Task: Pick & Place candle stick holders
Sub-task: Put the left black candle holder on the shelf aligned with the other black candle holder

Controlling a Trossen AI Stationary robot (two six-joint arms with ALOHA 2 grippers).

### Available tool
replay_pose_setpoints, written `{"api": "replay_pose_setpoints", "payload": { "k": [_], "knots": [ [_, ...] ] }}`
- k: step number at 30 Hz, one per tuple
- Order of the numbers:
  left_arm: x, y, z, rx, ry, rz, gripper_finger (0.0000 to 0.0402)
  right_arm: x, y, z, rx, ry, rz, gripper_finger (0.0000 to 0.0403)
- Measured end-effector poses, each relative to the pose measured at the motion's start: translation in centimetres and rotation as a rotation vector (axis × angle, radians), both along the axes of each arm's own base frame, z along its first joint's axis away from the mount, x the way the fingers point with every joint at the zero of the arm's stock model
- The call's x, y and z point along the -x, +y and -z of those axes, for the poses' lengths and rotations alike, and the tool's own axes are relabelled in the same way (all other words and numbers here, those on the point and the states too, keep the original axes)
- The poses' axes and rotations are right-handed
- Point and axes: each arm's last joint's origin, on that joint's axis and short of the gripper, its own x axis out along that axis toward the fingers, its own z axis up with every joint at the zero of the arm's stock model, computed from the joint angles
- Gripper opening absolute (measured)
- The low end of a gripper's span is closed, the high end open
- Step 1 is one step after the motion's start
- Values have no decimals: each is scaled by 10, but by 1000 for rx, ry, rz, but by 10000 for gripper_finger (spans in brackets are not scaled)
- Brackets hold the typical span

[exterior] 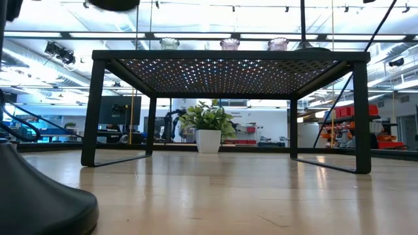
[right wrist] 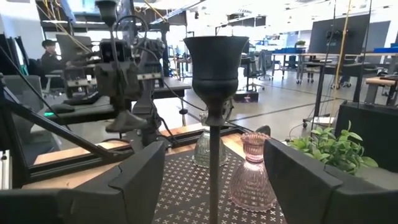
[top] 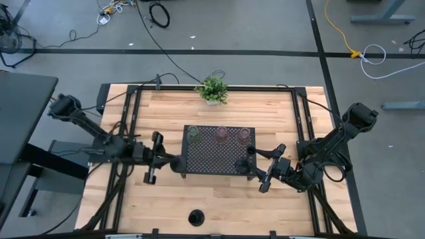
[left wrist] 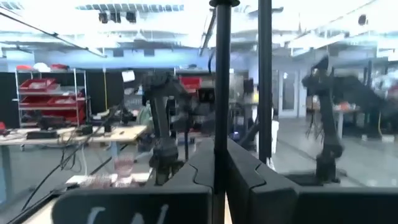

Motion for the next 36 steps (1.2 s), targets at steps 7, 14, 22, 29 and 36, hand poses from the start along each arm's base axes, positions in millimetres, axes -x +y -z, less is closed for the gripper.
{"api": "replay_pose_setpoints", "payload": {
  "k": [7,14,22,29,36],
  "knots": [
    [-26,6,-9,-67,86,23,13,-2,-3,0,-2,1,20,272],
    [-79,21,-15,-115,166,117,13,-4,-5,0,-3,0,32,272],
    [-108,35,-3,-92,60,173,13,-4,-5,0,0,-1,24,272],
    [-130,41,17,-63,42,179,13,-4,-5,0,0,-1,22,272],
    [-163,36,25,-74,82,179,13,-4,-5,0,15,7,25,272]
  ]
}}
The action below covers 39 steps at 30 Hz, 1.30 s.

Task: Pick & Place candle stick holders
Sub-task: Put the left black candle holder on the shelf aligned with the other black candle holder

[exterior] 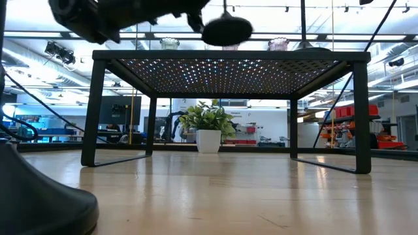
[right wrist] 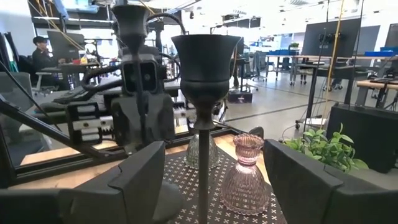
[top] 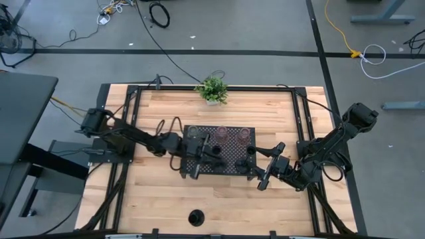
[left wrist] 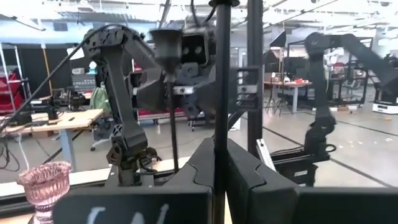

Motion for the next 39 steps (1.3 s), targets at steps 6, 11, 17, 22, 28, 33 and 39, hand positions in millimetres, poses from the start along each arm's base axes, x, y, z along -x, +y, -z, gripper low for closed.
{"api": "replay_pose_setpoints", "payload": {
  "k": [6,11,17,22,28,33,39],
  "knots": [
    [-12,4,7,3,24,12,14,0,0,0,3,2,-1,272],
    [-13,5,9,14,32,14,13,0,0,0,4,2,-2,272],
    [-13,5,12,20,66,17,18,0,0,0,4,2,-2,272],
    [-14,4,13,21,72,17,16,0,0,0,4,2,-1,272],
    [-14,4,13,21,74,16,22,0,0,0,4,2,-1,272],
    [-14,4,14,21,76,15,27,0,0,0,4,2,-1,272],
    [-14,4,14,21,77,15,21,0,0,0,4,2,-2,272]
  ]
}}
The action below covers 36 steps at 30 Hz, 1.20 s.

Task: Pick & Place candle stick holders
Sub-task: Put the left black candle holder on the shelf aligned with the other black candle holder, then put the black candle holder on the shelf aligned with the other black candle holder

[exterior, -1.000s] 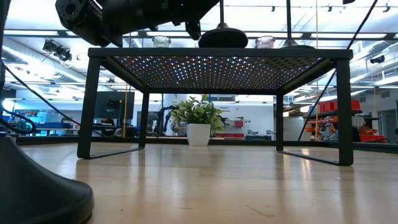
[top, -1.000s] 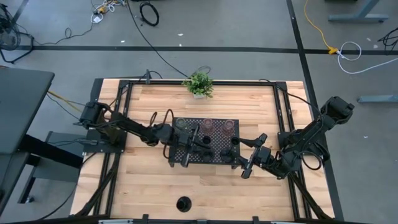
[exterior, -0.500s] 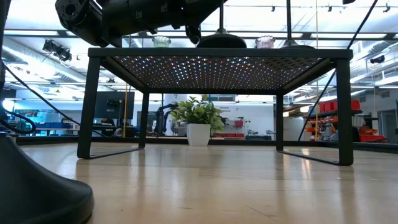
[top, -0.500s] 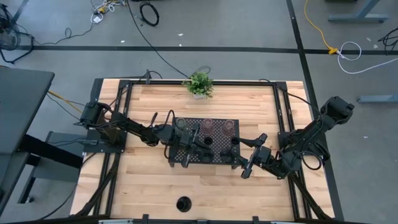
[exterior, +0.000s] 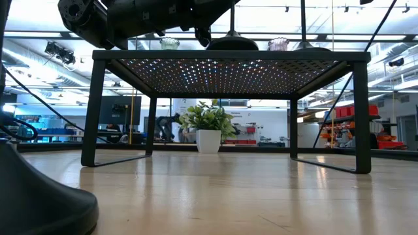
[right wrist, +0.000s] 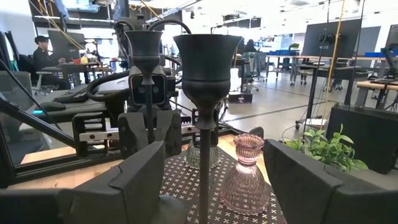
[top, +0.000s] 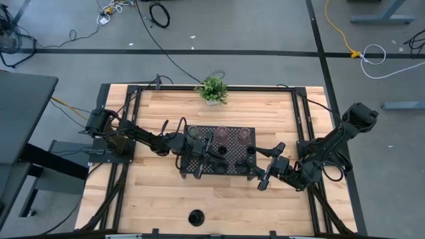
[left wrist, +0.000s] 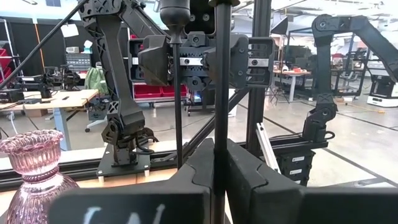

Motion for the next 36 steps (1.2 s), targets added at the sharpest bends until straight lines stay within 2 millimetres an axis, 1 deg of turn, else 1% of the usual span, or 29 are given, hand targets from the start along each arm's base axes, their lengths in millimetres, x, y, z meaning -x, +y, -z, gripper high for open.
{"api": "replay_pose_setpoints", "payload": {
  "k": [10,22,25,28,36],
  "knots": [
    [0,1,0,28,4,-40,48,0,0,0,0,0,0,272],
    [0,1,0,25,4,-42,51,0,0,0,0,0,0,272],
    [0,1,0,25,4,-47,58,0,0,0,0,0,-1,272],
    [0,1,0,19,3,-57,82,0,0,0,3,3,0,272],
    [0,1,0,16,3,-58,176,0,0,1,12,13,0,272]
  ]
}}
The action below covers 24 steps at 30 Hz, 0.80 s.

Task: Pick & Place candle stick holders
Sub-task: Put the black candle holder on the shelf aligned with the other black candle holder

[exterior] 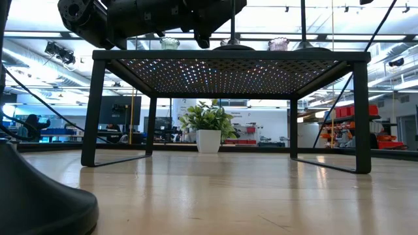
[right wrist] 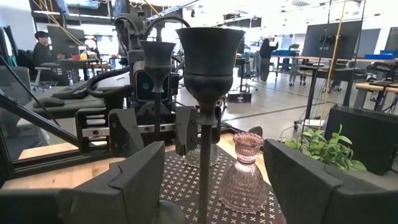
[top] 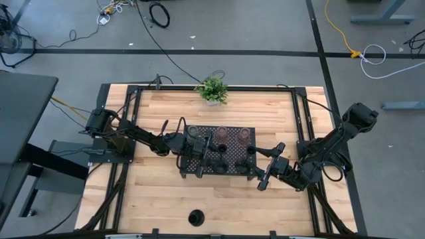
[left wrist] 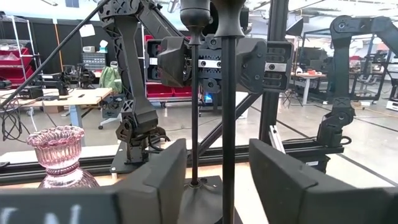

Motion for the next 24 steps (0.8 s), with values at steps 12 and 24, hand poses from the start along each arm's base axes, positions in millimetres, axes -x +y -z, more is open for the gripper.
{"api": "replay_pose_setpoints", "payload": {
  "k": [12,24],
  "knots": [
    [1,-5,1,-1,12,37,215,0,0,0,3,3,1,272],
    [19,-2,-28,-39,85,31,211,0,0,0,-2,0,1,272]
  ]
}}
